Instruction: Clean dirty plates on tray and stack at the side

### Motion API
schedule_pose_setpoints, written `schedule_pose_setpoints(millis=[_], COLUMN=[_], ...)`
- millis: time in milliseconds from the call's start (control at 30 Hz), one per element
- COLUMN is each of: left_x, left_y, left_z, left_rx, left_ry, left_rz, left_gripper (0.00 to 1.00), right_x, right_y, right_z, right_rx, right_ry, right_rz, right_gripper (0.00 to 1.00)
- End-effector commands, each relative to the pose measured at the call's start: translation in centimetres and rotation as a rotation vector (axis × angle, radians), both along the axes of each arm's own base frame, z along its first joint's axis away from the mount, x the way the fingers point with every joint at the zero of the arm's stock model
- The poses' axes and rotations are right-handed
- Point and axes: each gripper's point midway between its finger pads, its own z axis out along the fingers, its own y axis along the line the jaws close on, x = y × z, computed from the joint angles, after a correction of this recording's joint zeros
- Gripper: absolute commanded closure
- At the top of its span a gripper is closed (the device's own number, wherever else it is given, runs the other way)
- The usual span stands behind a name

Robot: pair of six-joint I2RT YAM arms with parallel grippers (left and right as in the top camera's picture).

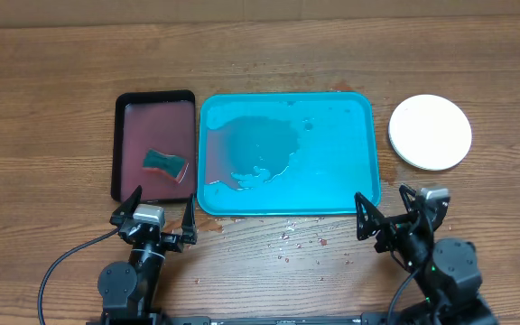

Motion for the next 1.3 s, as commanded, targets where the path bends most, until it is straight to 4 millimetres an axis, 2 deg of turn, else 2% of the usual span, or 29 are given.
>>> schedule_pose_setpoints(millis=[0,233,367,1267], left_x=[0.0,0.0,0.0,0.0], left_y=[0.0,0.0,0.0,0.0], left_z=[0.0,0.0,0.0,0.0], left_rx=[-0.010,-0.010,-0.010,-0.010], left_ry=[-0.006,-0.006,-0.006,-0.006], left_rz=[-0.001,-0.001,-0.002,-0.001], left_gripper=[0.00,0.00,0.00,0.00], right_x=[-0.1,-0.3,-0.3,-0.3], right_y=[0.0,-0.1,-0.3,-0.3], right_z=[-1.2,-3.3,-2.4,-2.5], right_rx=[0.010,0.019,0.004,0.004], right_ry=[-0.046,-0.069,-0.114,-0.113], right_rz=[0.015,0.017,0.012,0.010], right_gripper=[0.00,0.00,0.00,0.00])
